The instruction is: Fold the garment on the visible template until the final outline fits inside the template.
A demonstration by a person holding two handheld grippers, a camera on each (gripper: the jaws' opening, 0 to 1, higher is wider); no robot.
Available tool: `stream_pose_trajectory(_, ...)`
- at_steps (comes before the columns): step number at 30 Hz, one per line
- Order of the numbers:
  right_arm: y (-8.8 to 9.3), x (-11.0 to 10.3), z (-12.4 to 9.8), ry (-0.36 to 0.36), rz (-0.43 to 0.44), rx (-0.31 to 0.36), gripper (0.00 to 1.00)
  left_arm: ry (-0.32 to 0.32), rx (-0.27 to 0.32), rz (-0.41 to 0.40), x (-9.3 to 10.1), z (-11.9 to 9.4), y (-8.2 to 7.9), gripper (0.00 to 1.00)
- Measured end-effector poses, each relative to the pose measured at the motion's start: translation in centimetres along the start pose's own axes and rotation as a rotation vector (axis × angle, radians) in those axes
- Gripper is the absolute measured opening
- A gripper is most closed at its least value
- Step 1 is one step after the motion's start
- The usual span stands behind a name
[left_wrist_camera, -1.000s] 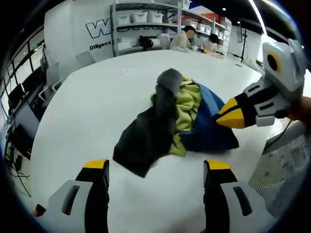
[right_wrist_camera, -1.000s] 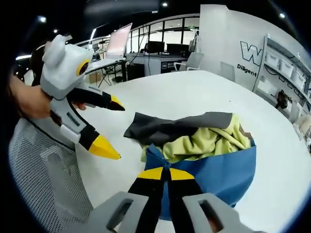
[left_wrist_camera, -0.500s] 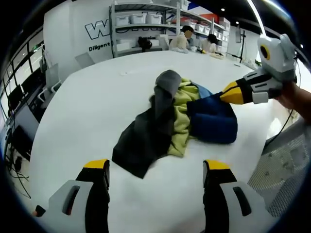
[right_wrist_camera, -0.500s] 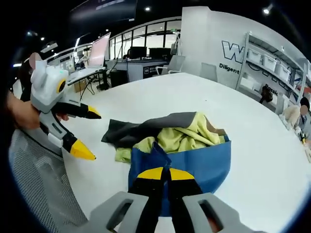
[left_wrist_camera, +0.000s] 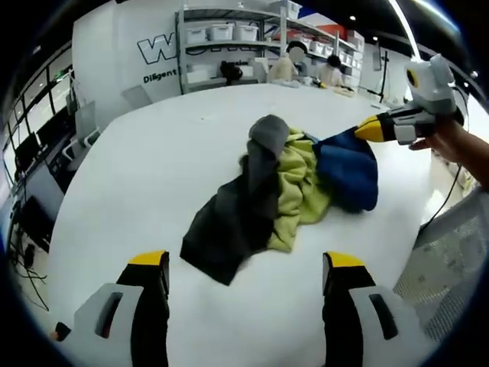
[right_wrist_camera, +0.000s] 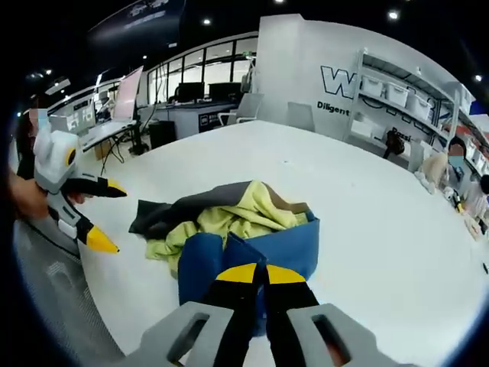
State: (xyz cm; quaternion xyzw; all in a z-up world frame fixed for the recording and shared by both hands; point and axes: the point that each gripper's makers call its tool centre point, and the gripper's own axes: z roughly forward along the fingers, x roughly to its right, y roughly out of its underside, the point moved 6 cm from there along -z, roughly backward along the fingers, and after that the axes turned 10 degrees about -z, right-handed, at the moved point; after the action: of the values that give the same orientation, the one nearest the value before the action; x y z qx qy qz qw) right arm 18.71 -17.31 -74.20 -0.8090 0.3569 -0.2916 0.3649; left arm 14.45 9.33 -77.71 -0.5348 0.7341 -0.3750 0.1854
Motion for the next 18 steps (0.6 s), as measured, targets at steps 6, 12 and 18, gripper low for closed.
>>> stream_pose_trajectory(6,0.1,2.0,-0.5,0.048,0.033,0.011,0.00,-0.002,0.056,-0.009,-0.1,-0.3,-0.8,0.77)
stream_pose_trajectory(12,0.3,3.8,-1.0,0.101,0.069,0.027,0.00,-0.011,0.094,-0.012,-0.3,-0.5,-1.3,0.77)
stream_pose_trajectory(18,0.4,5.8,-1.5,0.163,0.112,0.049,0.00,-0.013,0.101,-0.009,-0.3,-0.6,-1.4,0.75)
